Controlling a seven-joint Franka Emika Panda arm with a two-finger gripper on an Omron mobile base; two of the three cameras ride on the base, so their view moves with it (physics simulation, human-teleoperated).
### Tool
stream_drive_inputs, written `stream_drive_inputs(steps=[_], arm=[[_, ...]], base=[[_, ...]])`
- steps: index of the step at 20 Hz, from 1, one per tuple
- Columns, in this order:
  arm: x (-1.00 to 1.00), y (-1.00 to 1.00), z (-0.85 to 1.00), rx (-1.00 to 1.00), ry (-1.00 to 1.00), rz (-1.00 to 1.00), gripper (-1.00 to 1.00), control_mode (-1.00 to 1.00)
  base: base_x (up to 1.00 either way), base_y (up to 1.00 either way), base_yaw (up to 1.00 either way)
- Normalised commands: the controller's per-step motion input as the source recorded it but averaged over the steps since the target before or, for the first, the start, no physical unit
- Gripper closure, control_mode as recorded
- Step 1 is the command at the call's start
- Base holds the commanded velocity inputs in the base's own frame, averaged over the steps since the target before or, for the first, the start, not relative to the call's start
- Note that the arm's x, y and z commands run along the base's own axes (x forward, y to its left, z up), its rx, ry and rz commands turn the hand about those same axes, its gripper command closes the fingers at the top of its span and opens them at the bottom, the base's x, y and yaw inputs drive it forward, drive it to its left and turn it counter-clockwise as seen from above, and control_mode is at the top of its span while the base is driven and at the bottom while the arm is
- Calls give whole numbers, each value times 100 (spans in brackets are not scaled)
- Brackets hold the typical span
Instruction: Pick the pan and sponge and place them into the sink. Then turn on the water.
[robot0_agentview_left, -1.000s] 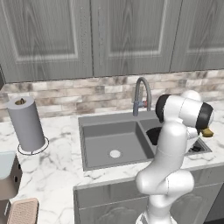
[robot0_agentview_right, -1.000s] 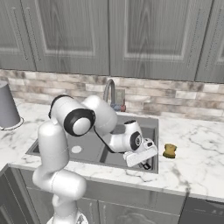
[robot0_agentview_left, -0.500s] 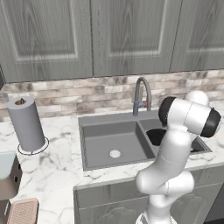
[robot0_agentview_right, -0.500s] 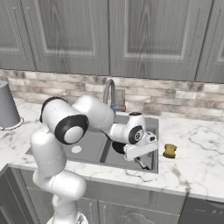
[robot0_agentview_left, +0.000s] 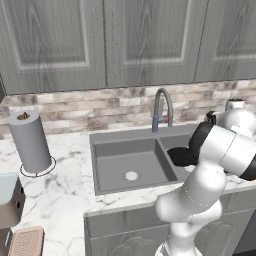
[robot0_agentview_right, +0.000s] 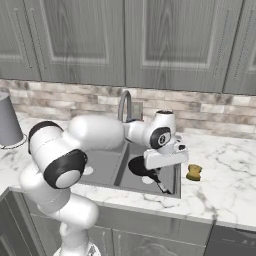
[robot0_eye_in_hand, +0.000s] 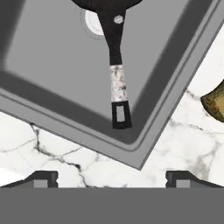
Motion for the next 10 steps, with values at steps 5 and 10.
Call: stream_drive_inputs(steps=[5, 10], arm=[[-8, -31, 18, 0, -4, -43, -100, -100], [1, -29, 1, 0, -11, -40, -100, -100]], base=[[0, 0, 0], [0, 0, 0]])
